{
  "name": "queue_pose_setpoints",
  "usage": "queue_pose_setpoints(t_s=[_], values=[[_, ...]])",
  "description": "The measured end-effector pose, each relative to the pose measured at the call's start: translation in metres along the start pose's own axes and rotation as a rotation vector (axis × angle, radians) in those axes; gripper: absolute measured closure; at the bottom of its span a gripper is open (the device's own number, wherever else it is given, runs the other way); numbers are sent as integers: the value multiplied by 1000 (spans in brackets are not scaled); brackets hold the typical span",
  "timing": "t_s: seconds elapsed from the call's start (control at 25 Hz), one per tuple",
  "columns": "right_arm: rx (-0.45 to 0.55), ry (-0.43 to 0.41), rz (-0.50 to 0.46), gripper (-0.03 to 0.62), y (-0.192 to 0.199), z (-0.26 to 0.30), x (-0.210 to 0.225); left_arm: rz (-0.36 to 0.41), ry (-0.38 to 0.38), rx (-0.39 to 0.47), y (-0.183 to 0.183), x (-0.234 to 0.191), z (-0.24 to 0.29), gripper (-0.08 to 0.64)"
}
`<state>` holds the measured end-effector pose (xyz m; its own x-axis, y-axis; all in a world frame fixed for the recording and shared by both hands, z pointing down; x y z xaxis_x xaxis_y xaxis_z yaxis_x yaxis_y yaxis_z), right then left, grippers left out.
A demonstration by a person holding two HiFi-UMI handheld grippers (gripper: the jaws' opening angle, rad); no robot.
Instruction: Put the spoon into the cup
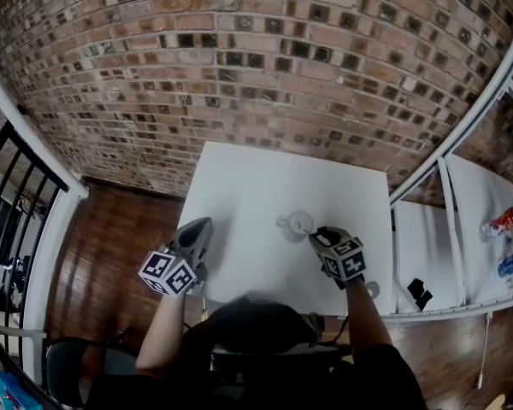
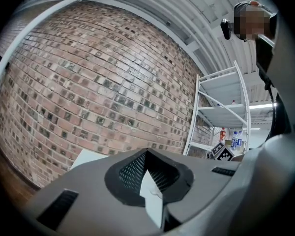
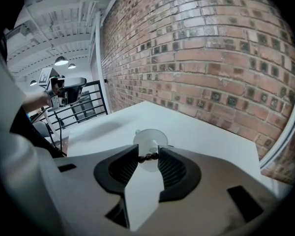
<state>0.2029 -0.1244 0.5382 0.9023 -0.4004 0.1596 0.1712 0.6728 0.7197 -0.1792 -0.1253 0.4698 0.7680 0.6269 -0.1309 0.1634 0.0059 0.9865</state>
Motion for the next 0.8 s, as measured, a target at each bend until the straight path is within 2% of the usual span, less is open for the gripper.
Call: queue_pose_setpoints(t_s=[0.4,0.68,0.72,0.8], values=[[-41,45,-93,463,2,22,-7,2,-22,-8,-4,-10,-9,557],[-1,75,-104,458,1,25,-11,8,-11,-11,-6,-13,-10,557],[16,81,-109,430,1,23,-12,10,-8,-11,-6,-14,-10,556],[52,84,-102,428,1,20,-12,13,-2,-9,-7,-13,-9,557]])
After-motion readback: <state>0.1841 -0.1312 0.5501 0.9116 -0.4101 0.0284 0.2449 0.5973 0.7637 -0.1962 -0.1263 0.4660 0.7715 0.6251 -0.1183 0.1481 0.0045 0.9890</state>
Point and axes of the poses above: the fingertips, and each gripper's own axes: z forward along the fingers, x to its right, y out of its underside, the point moved 9 cm from there along -z, backward along the fingers, and after that the axes turned 12 degrees about z, right-handed, at the moved point
